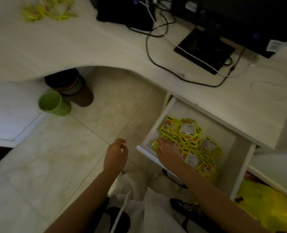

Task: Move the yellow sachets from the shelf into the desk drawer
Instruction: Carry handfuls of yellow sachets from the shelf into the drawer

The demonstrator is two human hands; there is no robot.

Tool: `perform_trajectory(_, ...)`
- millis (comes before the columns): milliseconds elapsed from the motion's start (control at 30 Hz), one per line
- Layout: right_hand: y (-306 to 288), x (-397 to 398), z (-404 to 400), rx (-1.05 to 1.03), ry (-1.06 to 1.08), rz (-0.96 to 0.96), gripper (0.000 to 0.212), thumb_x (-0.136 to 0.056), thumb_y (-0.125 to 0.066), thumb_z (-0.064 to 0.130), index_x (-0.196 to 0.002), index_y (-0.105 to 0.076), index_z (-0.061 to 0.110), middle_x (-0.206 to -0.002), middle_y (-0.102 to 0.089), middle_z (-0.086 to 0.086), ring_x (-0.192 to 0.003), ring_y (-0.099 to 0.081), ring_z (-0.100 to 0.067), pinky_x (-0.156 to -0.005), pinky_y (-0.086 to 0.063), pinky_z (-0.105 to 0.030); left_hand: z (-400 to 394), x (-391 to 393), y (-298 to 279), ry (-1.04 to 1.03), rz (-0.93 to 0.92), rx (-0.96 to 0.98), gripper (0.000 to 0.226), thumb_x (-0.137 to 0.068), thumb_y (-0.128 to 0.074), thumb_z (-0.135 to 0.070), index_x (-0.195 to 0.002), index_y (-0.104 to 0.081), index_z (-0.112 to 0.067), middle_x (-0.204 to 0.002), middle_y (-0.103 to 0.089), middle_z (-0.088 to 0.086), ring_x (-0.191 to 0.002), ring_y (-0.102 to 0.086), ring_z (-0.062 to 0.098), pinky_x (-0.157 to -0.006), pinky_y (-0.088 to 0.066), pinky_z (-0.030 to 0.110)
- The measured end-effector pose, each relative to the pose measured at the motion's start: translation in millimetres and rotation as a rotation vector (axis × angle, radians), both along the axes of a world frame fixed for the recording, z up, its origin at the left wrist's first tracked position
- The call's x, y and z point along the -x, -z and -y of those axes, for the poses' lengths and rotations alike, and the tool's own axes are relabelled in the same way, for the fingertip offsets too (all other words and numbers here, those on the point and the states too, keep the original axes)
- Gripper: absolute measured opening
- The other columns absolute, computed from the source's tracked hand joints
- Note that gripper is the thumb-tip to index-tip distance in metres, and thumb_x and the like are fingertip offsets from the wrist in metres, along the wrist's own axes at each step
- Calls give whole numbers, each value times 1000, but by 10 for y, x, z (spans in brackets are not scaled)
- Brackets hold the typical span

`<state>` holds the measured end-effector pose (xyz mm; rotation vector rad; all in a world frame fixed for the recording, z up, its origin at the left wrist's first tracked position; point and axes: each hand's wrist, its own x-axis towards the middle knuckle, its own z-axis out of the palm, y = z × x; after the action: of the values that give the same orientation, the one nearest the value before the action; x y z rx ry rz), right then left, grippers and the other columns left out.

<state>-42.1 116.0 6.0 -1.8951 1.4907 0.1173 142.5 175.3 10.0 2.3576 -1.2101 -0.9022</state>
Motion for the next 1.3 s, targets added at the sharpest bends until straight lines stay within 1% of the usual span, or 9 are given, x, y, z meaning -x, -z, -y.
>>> perform_trajectory(67,-39,-239,-11,-6,-45,19,33,-96,-41,20,-127,-48,11,-117,-61,-13,-107,-59,-27,-88,-50,-38,-126,-176,6,-41,19,8,26,-96,-51,-18,-120,-58,-16,-105,-66,6,-93,-59,16,-74,-40,20)
perform_trajectory(200,-103,-773,-1,-12,-154,40,32,-94,-43,18,-124,-49,9,-121,-58,-12,-114,-54,-28,-93,-45,-38,-321,-602,14,-89,54,17,25,-96,-49,-21,-119,-58,-20,-108,-65,8,-83,-56,11,-75,-41,20)
perform_trajectory(300,-133,-1203,3,11,-214,44,32,-94,-44,17,-125,-49,10,-121,-58,-12,-113,-53,-28,-92,-42,-36,-434,-983,-24,-120,96,34,26,-97,-48,-22,-120,-59,-21,-108,-64,8,-76,-51,7,-71,-40,19)
perform_trajectory(600,-220,-2521,12,53,-269,82,32,-95,-40,22,-123,-49,11,-112,-61,-9,-99,-58,-23,-84,-50,-38,-659,-2301,-66,-210,152,29,26,-95,-50,-24,-120,-57,-21,-102,-65,3,-78,-52,8,-70,-42,21)
perform_trajectory(700,-251,-2895,61,55,-289,85,31,-95,-40,23,-123,-49,12,-112,-62,-8,-99,-58,-22,-82,-50,-35,-598,-2650,-114,-207,157,57,25,-96,-50,-22,-119,-58,-18,-102,-66,3,-92,-59,15,-72,-43,22)
perform_trajectory(900,-393,-3536,483,90,-287,140,32,-96,-41,21,-125,-50,11,-113,-61,-7,-101,-58,-21,-77,-43,-26,-149,-3263,-259,-248,168,134,25,-95,-51,-21,-119,-58,-18,-96,-62,-2,-97,-58,16,-74,-40,23)
perform_trajectory(1000,-446,-3818,806,106,-285,164,32,-95,-43,20,-125,-50,10,-112,-63,-8,-100,-60,-22,-79,-47,-30,180,-3530,-321,-265,179,159,25,-94,-51,-22,-119,-58,-18,-93,-57,-6,-101,-58,17,-75,-41,24)
perform_trajectory(1100,-498,-4083,1175,126,-287,148,38,-96,-43,22,-132,-48,11,-122,-60,-7,-109,-58,-22,-89,-45,-30,556,-3781,-344,-271,182,177,26,-94,-51,-22,-118,-58,-18,-99,-63,-1,-100,-58,18,-77,-41,24)
perform_trajectory(1300,-532,-4537,2039,175,-331,182,34,-96,-44,22,-127,-51,8,-117,-62,-11,-108,-58,-27,-92,-48,-39,1418,-4194,-374,-299,167,199,24,-93,-53,-21,-116,-60,-17,-99,-63,-2,-99,-59,18,-77,-42,24)
